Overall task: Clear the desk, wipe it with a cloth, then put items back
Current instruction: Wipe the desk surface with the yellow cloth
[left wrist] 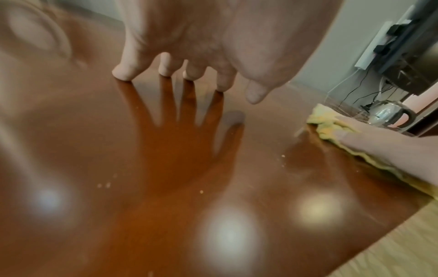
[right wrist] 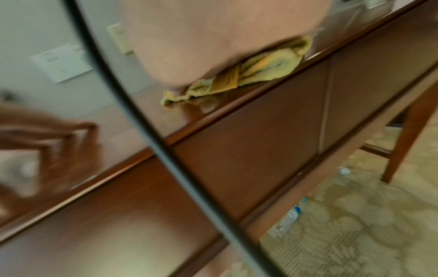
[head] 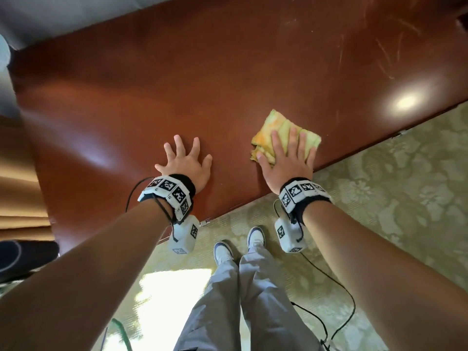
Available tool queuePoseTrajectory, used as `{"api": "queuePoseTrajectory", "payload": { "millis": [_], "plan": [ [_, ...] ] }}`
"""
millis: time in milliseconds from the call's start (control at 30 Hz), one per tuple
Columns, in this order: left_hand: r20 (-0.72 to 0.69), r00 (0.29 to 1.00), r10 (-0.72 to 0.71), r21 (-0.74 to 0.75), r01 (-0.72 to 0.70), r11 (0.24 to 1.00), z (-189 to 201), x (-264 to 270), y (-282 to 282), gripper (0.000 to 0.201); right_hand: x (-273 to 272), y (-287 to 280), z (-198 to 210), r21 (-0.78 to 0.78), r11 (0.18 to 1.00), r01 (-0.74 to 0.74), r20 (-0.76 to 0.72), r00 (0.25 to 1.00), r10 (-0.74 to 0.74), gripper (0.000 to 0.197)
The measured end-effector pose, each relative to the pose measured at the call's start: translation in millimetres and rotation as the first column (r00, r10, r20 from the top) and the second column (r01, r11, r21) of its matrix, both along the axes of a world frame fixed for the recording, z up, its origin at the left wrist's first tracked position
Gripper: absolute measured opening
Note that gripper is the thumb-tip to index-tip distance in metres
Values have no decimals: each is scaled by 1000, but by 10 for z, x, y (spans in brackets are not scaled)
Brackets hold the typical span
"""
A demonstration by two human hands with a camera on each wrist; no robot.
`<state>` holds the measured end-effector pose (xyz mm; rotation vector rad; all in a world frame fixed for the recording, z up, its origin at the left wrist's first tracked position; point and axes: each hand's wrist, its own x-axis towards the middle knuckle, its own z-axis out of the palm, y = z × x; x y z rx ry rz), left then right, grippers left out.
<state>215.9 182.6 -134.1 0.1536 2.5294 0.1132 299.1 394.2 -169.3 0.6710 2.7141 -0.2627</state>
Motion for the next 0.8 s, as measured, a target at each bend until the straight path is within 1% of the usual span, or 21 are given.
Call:
{"api": "queuePoseTrajectory", "payload": {
  "millis": [100,200,267,333,400,467,533,600,700,800],
  "plan": [
    [-14,1000,-4,-21,4,1000,-18,17,22,66,-3,158,8,2,997,83,33,996,-83,72],
    [-36,999,-5,-30,4,1000,-41,34,56,67,-54,-62,16,-34,984,174,-4,985,-174,72],
    [-38,999,-1,-20,0,1000,-32,18,51,64,-98,-293,23,-55,984,170,-23,985,-171,72],
    [-33,999,15,11,-15,1000,-9,-12,39,61,-106,-565,22,-65,994,93,-53,994,-96,70],
    [-38,998,41,49,-39,998,15,-49,16,59,-79,-897,11,-81,996,-41,-84,996,34,67],
    [-49,996,75,92,-70,993,33,-85,-11,59,-10,-1232,-13,-105,975,-194,-100,978,184,65],
    [-58,993,101,117,-94,989,28,-96,-26,60,89,-1436,-46,-103,949,-298,-103,952,288,67],
    [-54,992,111,113,-104,988,11,-62,-17,60,173,-1461,-51,-84,935,-345,-107,936,335,68],
    [-38,994,102,87,-99,991,-22,5,24,60,241,-1329,-38,-87,911,-402,-102,914,393,67],
    [-60,994,88,79,-83,993,-33,54,85,60,244,-1159,-30,-77,908,-412,-77,911,406,65]
  ]
}}
